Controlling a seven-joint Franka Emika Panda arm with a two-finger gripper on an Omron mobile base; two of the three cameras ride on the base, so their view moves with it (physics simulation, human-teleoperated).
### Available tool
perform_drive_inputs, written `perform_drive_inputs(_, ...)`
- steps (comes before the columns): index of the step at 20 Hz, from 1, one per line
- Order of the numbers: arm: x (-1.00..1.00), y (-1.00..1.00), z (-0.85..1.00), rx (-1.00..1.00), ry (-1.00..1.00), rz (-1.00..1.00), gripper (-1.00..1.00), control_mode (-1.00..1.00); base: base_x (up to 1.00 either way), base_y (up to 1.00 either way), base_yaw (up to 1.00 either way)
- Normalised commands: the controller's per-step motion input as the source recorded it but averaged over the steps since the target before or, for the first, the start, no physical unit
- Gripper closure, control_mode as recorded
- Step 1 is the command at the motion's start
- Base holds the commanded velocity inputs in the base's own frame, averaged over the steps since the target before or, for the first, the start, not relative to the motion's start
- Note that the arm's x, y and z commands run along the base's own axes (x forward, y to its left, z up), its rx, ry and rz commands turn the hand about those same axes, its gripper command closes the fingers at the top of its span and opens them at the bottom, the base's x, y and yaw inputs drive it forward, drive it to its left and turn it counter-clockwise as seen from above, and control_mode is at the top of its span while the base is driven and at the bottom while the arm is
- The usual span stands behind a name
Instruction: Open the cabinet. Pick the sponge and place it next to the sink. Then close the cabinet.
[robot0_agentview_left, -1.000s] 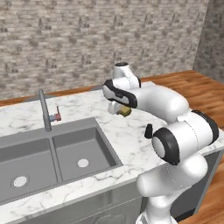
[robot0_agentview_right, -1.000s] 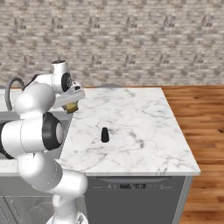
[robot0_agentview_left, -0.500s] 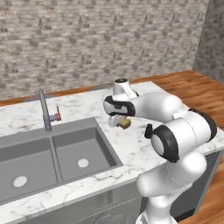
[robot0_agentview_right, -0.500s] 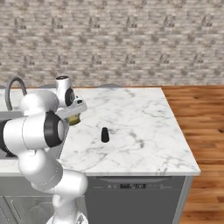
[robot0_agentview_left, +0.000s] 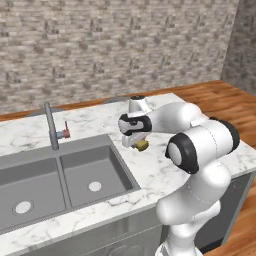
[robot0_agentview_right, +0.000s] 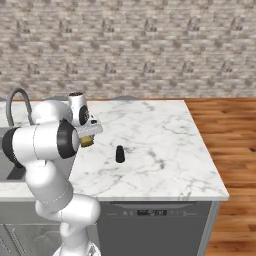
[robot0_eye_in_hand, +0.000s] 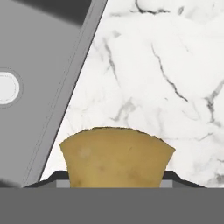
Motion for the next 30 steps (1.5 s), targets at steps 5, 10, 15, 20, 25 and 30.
perform_drive_inputs(5,0.19,0.0,0.0,0.0,0.07,-0.29,1.0,-1.0,0.0,0.0,0.0)
perform_drive_inputs(10,0.0,0.0,-0.14,0.0,0.02,-0.18,1.0,-1.0,0.0,0.0,0.0)
perform_drive_inputs(15,0.0,0.0,-0.53,0.0,0.0,-0.09,1.0,-1.0,0.0,0.0,0.0)
perform_drive_inputs(20,0.0,0.0,-0.55,0.0,0.0,-0.06,1.0,-1.0,0.0,0.0,0.0)
perform_drive_inputs(25,0.0,0.0,-0.44,0.0,-0.01,-0.04,1.0,-1.0,0.0,0.0,0.0)
perform_drive_inputs(30,0.0,0.0,-0.27,0.0,0.0,-0.04,1.0,-1.0,0.0,0.0,0.0)
